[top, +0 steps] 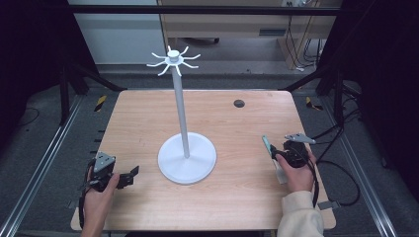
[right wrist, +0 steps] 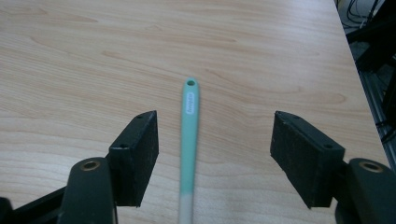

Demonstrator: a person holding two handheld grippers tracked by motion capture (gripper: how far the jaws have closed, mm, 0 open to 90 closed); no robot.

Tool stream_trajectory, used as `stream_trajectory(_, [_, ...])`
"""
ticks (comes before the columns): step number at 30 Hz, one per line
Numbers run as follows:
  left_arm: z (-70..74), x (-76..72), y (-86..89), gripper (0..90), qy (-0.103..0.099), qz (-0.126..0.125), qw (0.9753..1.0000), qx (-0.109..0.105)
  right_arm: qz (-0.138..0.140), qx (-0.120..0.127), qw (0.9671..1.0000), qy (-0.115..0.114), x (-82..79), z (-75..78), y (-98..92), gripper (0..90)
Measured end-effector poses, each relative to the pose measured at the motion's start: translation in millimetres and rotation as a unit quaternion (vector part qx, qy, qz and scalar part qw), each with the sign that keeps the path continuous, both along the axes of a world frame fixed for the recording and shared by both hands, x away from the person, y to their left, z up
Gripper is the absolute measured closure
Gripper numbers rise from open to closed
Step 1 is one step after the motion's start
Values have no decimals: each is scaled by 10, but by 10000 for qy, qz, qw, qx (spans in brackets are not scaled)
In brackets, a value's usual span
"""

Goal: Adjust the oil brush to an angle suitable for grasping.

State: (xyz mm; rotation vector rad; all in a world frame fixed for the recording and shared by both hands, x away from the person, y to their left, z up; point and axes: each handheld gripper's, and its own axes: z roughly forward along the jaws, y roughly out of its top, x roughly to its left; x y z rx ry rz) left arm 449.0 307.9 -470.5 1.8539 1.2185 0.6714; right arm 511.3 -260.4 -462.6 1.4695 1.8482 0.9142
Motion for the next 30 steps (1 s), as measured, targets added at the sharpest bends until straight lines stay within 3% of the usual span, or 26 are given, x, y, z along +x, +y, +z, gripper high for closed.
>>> stream_trajectory(4, [-8, 8, -26, 32, 14, -28, 10000, 56, 160, -116, 9997, -123, 16, 83, 95, 397])
stream_trajectory(6, [-16, 9, -35, 32, 27, -53, 9999, 91, 343, -191, 9990, -229, 64, 165, 187, 474])
stream_trajectory(9, [-25, 4, -36, 32, 39, -56, 9999, 105, 623, -218, 9976, -189, 201, 293, 329, 577])
stream_trajectory(10, [-26, -3, -32, 32, 32, -28, 9999, 96, 767, -260, 9967, -67, 309, 319, 410, 677])
stream_trajectory(15, [-20, -53, -2, 32, 42, 64, 9999, 126, 1010, -302, 9938, 363, 458, 148, 506, 865])
stream_trajectory(17, [-21, -51, -9, 32, 58, 52, 9999, 126, 1124, -564, 9901, 627, 466, 63, 525, 884])
stream_trajectory(19, [-19, -47, -10, 32, 61, 43, 9999, 147, 1107, -603, 9885, 834, 470, -11, 484, 891])
stream_trajectory(25, [-8, -37, -28, 32, 23, 19, 9999, 151, 824, -423, 9916, 901, 462, -87, 293, 900])
stream_trajectory(30, [-5, -32, -34, 33, 14, -5, 9999, 168, 724, -391, 9911, 1042, 472, -130, 222, 900])
